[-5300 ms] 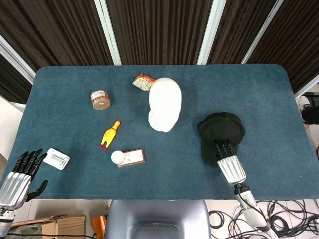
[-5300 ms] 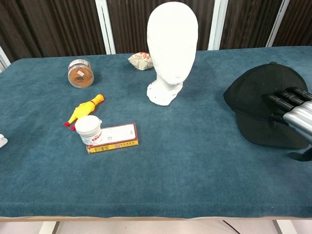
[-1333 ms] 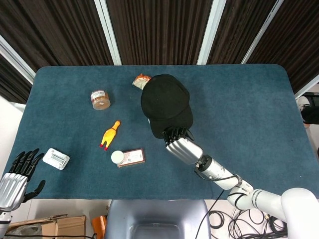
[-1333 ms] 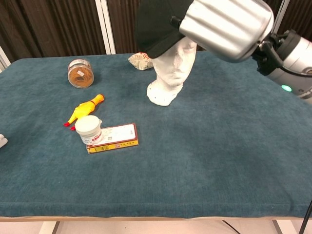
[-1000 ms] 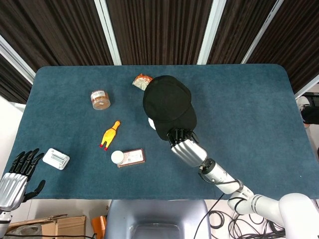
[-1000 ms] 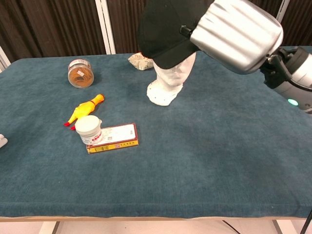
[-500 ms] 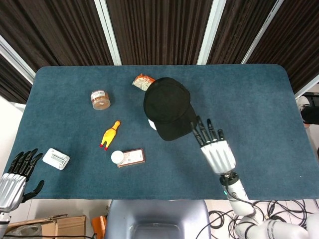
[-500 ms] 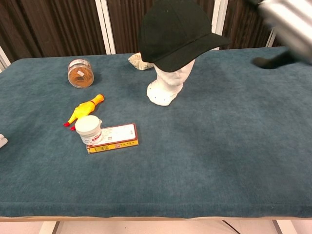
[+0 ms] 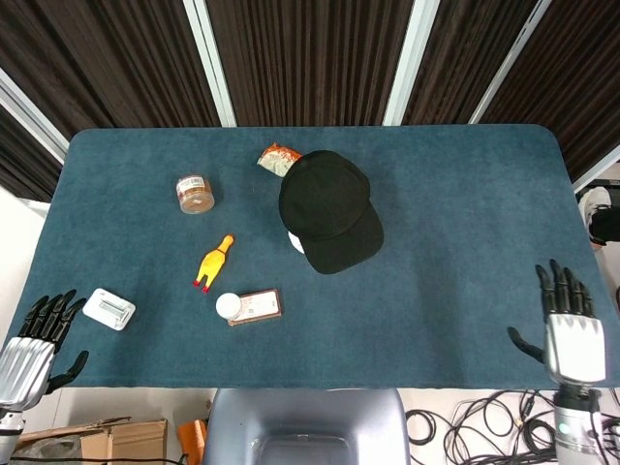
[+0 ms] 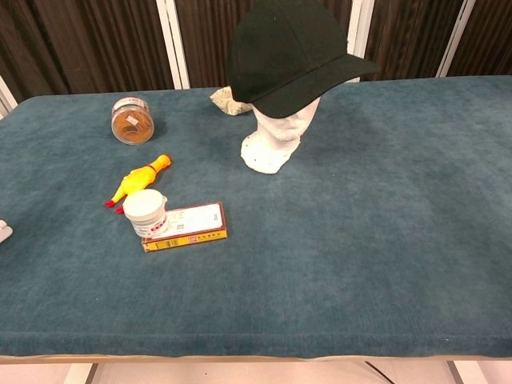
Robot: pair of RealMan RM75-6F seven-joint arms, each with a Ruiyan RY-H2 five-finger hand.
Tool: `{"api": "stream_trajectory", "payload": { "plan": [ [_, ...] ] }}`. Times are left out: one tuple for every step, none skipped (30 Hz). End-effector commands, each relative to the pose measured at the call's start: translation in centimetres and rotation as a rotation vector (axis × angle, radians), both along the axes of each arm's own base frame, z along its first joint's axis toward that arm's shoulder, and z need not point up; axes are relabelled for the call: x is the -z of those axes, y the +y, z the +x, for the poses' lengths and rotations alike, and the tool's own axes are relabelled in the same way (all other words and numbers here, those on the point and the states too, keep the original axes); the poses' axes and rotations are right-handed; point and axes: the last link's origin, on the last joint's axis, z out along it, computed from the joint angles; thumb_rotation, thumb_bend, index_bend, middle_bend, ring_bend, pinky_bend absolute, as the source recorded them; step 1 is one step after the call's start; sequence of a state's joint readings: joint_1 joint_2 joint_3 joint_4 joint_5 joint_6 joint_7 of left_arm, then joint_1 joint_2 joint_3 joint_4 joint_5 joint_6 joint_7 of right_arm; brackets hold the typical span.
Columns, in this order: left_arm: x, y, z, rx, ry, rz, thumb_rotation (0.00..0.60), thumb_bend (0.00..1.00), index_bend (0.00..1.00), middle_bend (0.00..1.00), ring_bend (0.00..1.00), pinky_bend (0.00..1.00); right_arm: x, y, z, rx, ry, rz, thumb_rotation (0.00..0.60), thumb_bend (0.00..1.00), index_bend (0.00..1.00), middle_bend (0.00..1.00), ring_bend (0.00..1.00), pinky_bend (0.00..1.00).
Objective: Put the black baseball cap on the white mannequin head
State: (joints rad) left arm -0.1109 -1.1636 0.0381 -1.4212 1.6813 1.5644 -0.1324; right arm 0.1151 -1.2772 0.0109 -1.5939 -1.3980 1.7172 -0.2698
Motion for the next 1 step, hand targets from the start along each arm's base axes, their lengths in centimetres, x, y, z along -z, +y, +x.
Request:
{"api": "stream_trajectory", "payload": {
  "plan": [
    [0.03, 0.11, -0.01, -0.002, 0.003, -0.001, 0.600, 0.39, 0.00, 0.00, 0.00, 0.00, -1.86, 2.30, -2.77, 0.094, -0.012, -0.009, 0.600, 0.02, 0.00, 0.00, 0.00, 0.12]
  ]
}}
